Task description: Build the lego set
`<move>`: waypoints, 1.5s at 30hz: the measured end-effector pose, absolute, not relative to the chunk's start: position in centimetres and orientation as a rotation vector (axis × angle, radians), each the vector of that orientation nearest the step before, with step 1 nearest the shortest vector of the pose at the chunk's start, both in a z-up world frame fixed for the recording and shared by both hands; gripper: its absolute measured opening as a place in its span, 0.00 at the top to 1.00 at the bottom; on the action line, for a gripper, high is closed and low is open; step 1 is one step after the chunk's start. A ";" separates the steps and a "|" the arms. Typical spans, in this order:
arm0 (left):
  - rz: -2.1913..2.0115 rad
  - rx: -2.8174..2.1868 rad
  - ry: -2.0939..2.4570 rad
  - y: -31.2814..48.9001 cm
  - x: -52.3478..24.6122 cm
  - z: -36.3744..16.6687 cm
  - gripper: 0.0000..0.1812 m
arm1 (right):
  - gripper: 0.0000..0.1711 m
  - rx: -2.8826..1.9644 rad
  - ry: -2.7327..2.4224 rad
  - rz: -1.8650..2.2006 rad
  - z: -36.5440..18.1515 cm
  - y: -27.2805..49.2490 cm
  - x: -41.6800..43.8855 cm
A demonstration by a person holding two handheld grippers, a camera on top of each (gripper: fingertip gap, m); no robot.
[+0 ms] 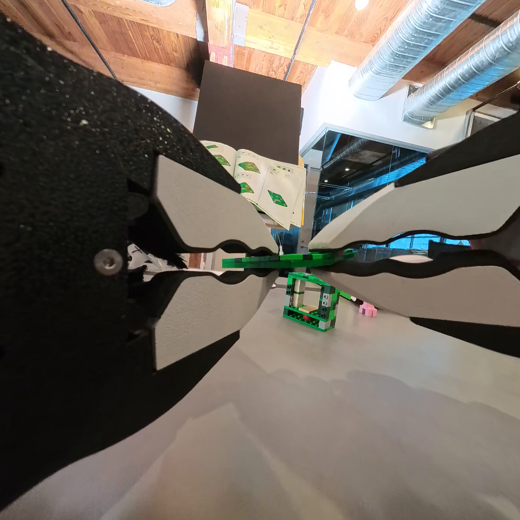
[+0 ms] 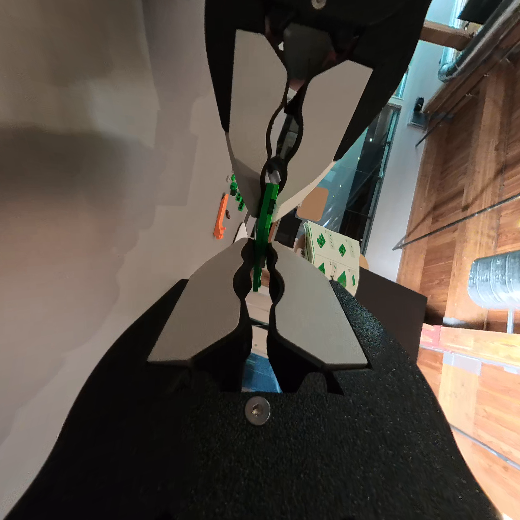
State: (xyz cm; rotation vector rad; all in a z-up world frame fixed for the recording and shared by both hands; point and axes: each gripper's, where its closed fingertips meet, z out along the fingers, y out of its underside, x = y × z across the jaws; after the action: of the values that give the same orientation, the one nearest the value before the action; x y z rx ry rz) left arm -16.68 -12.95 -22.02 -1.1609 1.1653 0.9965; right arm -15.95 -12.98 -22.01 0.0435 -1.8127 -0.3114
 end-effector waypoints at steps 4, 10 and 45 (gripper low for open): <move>0.996 -1.158 1.171 -12.9 -16.5 -22.1 0.97 | 0.96 0.077 -1.841 -0.307 -22.1 -12.9 -15.8; 0.961 -1.163 1.155 -12.9 -16.5 -22.1 0.97 | 0.96 0.048 -1.855 -0.251 -22.0 -12.8 -15.9; 0.792 -1.070 1.037 -14.2 -15.3 -19.9 0.96 | 0.97 -0.136 -1.706 0.046 -20.2 -12.3 -15.5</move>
State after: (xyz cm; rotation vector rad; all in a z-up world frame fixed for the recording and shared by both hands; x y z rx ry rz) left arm -15.27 -14.25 -19.93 -1.0700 1.0375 0.7924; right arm -15.49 -12.26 -20.22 -0.1357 -1.7061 0.0457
